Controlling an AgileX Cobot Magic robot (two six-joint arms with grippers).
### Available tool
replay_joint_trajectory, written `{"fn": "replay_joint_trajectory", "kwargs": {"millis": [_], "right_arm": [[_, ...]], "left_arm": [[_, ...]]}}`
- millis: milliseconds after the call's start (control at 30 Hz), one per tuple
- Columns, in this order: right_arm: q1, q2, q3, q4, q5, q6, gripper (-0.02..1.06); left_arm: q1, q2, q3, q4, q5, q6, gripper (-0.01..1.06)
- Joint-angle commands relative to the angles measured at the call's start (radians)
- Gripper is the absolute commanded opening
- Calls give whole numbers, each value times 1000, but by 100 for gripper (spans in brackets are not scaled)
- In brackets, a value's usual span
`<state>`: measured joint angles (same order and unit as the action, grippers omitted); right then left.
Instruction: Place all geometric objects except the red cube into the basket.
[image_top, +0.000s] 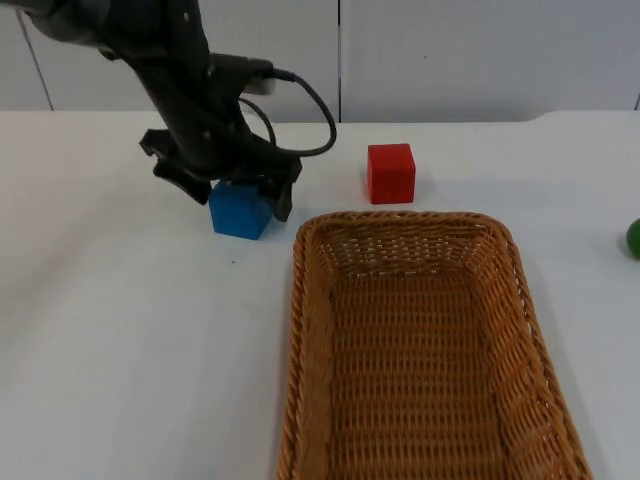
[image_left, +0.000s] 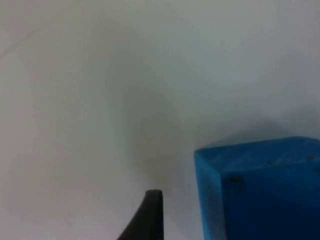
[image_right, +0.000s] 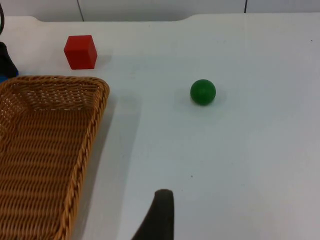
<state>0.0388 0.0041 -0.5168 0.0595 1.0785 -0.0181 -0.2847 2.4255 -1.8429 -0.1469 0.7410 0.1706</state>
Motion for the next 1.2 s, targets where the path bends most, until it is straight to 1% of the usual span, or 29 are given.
{"fn": "replay_joint_trajectory", "kwargs": {"millis": [0,133,167,233,300,333,433,467,600,833,933,1100,1167], "right_arm": [[-7,-4,1,-3,0,-1,78],[-7,-4,1,-4,0,-1,78],[-7,-4,1,-4,0,-1,78],[-7,-4,1,-4,0,-1,78],[-7,-4,1,-4,0,-1,78],[-7,-4,1,-4,0,-1,78],[-7,-4,1,-4,0,-1,78],[-7,-4,1,-4,0,-1,78],[-7,-4,1,-4,0,-1,78],[-7,-4,1,-7,0,-1,78],[-7,-4,1,-7,0,-1,78],[-7,-4,1,-8,0,-1,78],[-7,-4,1,-9,0,-1,78]], "left_arm": [[-5,2,-6,1,-13,-11,91],[-5,11,-6,-2,-5,-11,90],[-5,14,-6,-2,1,-11,87],[-5,14,-6,-4,6,-11,71],[-5,14,-6,-9,13,-11,45],[-5,14,-6,-9,13,-11,45],[-5,-5,-6,2,43,-21,3],[0,-16,-6,4,55,-21,0],[7,-82,-6,-2,90,-33,0],[7,-294,-6,2,184,-33,0],[7,-355,-4,-2,196,-33,0],[7,-453,38,-2,219,-33,0],[3,-502,103,-24,215,-25,0]]}}
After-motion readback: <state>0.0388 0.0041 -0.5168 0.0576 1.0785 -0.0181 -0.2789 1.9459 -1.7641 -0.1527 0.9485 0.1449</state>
